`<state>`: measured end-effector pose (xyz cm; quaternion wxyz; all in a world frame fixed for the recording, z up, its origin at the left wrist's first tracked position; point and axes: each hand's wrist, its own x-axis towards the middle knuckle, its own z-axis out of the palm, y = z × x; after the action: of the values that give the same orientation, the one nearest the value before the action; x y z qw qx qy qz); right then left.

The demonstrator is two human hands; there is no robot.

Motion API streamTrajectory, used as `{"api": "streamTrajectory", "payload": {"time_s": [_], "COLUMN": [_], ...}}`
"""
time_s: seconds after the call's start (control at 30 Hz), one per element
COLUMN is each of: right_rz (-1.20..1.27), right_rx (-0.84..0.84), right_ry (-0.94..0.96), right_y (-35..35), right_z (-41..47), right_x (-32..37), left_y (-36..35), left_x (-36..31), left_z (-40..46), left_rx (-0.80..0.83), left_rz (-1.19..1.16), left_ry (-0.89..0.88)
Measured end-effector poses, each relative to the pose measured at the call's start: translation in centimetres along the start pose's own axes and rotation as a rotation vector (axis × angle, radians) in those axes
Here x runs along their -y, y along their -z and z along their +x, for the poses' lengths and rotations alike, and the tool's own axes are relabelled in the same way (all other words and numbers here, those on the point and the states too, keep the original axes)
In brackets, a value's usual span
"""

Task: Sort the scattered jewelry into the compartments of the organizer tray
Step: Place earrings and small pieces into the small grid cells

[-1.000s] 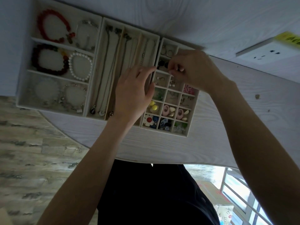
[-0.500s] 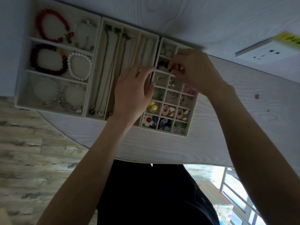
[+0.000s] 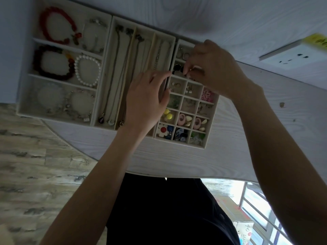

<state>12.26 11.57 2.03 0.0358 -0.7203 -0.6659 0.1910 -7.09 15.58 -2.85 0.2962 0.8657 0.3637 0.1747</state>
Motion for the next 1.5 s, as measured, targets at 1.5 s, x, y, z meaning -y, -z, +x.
{"api": "streamTrajectory", "payload": {"time_s": [1.5], "right_rz": [0.018], "right_rx": [-0.135], "right_ry": [-0.046], "right_y": [-1.3], "right_z": [-1.5], "right_x": [-0.6], "left_y": [0.0], "left_x": [0.0], "left_z": [0.0], "left_rx": [0.007], "left_rz": [0.004], "left_ry": [-0.004]}}
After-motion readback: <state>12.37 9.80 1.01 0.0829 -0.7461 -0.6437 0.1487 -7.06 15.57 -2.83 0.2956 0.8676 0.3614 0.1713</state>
